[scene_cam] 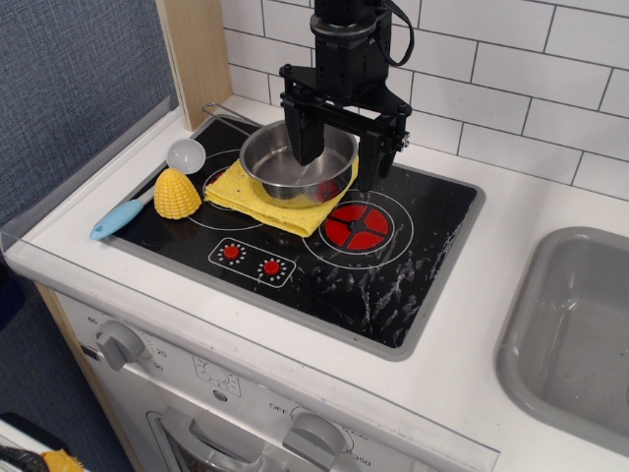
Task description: Move the potato to the right of the pan.
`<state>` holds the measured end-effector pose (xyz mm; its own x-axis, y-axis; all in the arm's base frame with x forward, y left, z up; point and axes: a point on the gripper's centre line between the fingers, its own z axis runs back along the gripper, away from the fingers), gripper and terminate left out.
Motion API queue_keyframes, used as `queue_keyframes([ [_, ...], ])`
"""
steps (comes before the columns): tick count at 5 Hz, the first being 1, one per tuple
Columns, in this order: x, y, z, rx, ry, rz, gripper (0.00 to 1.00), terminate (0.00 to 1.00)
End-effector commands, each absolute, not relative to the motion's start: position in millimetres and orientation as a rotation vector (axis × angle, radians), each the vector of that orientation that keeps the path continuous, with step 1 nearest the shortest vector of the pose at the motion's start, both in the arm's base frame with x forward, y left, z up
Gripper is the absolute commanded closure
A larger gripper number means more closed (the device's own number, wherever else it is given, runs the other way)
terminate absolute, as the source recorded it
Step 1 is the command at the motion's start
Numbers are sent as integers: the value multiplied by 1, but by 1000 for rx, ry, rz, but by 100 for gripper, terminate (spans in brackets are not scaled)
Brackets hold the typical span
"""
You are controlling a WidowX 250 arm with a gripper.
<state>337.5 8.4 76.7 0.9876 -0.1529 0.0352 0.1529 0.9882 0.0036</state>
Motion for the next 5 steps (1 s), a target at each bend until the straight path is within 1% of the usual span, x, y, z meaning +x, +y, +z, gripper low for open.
queue_keyframes([
  [1,337,8,77,1,-35,-154,0,0],
  [3,316,58,82,26,-62,-80,0,0],
  [4,301,89,82,58,-92,-48,0,0],
  [5,296,118,76,72,-116,1,0,0],
])
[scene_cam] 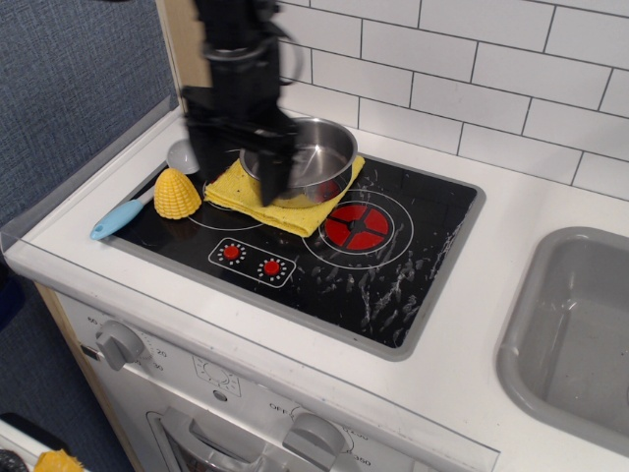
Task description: Move the potato to the right of the pan.
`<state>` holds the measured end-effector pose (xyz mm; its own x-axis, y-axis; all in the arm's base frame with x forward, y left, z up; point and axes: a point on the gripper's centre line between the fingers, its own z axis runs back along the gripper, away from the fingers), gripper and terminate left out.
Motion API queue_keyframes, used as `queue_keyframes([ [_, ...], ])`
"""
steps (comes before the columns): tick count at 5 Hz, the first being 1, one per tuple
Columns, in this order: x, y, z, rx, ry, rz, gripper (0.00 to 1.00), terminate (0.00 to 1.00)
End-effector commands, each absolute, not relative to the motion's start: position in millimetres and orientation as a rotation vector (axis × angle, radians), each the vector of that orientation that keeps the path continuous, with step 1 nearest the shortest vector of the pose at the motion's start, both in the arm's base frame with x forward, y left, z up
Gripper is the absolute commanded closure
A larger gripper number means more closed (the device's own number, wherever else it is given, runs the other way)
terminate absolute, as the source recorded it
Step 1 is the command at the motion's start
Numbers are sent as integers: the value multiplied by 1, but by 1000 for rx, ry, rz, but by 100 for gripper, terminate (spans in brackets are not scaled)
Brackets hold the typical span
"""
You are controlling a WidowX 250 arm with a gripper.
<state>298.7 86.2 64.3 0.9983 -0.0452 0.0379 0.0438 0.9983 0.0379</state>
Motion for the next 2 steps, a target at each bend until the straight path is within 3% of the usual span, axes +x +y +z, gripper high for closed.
queue_keyframes([
  [1,297,145,75,82,-120,65,0,0],
  [2,296,158,79,81,-138,103,0,0],
])
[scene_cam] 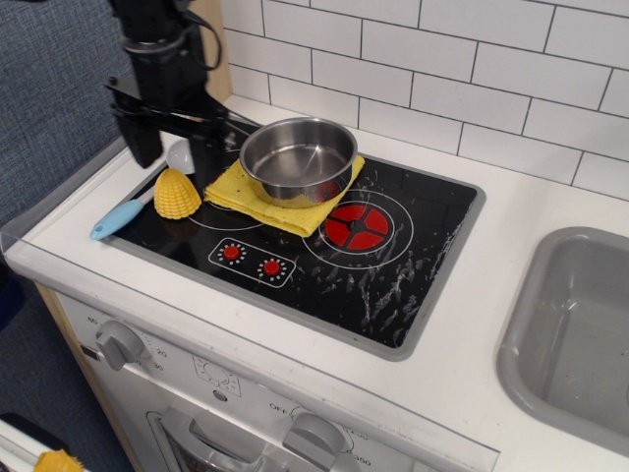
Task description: Move the potato to the right of the pan.
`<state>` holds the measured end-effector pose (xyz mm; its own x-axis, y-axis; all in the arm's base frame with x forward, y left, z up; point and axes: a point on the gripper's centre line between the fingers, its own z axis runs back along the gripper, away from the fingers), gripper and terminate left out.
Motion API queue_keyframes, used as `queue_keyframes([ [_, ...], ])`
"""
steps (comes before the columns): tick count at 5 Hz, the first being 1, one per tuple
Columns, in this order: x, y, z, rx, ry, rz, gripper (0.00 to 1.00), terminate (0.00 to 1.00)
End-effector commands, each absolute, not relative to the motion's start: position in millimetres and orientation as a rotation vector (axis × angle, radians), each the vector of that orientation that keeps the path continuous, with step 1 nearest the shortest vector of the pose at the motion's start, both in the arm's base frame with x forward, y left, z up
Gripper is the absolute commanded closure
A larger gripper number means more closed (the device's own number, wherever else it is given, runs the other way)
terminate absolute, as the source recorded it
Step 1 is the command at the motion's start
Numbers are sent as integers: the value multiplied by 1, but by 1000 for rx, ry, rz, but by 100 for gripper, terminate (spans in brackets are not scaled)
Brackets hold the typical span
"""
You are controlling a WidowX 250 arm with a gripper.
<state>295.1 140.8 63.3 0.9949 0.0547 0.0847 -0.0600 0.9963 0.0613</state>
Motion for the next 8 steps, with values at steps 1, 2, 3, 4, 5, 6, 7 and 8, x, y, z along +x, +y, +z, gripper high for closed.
queue_keyframes([
  [1,298,161,69,76,-99,121,0,0],
  [2,304,156,52,61,-47,111,0,0],
  [3,308,154,47,59,-27,112,0,0],
  [4,309,155,43,55,-20,127,100,0],
  [5,310,154,40,53,-7,133,100,0],
  [6,310,151,41,47,10,127,100,0],
  [7,304,145,77,66,-14,178,100,0],
  [8,320,111,105,67,-69,116,100,0],
])
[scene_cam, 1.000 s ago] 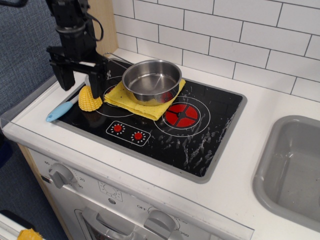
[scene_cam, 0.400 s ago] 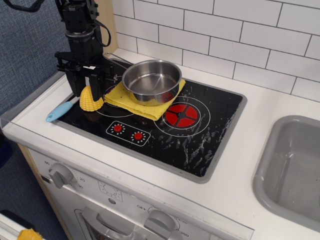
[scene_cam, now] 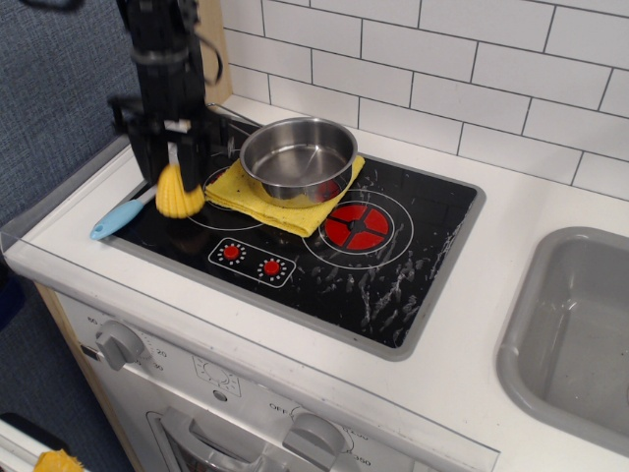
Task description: Move the potato to the right of the pan.
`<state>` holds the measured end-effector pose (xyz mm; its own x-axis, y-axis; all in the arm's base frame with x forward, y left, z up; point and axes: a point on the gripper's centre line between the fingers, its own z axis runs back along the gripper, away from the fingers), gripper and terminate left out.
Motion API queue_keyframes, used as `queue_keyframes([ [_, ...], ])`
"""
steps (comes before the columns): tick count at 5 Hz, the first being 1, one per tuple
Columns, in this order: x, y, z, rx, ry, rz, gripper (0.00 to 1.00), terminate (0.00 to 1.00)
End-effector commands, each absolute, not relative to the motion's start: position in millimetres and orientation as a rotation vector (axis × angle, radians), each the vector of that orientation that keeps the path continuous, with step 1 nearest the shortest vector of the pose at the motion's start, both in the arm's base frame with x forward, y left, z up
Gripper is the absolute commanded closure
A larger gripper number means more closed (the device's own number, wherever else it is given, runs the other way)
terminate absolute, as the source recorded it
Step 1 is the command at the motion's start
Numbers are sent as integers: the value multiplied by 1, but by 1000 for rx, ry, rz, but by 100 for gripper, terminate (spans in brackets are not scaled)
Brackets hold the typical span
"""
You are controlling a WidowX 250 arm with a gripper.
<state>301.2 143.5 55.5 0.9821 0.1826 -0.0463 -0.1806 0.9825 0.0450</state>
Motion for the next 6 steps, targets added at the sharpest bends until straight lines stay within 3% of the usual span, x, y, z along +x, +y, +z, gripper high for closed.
queue_keyframes([
  [1,353,61,119,19,-108,-44,100,0],
  [3,400,-43,95,-47,-97,-247,100,0],
  [4,398,-56,86,-14,-91,-300,100,0],
  [6,382,-41,68,48,-50,-290,100,0],
])
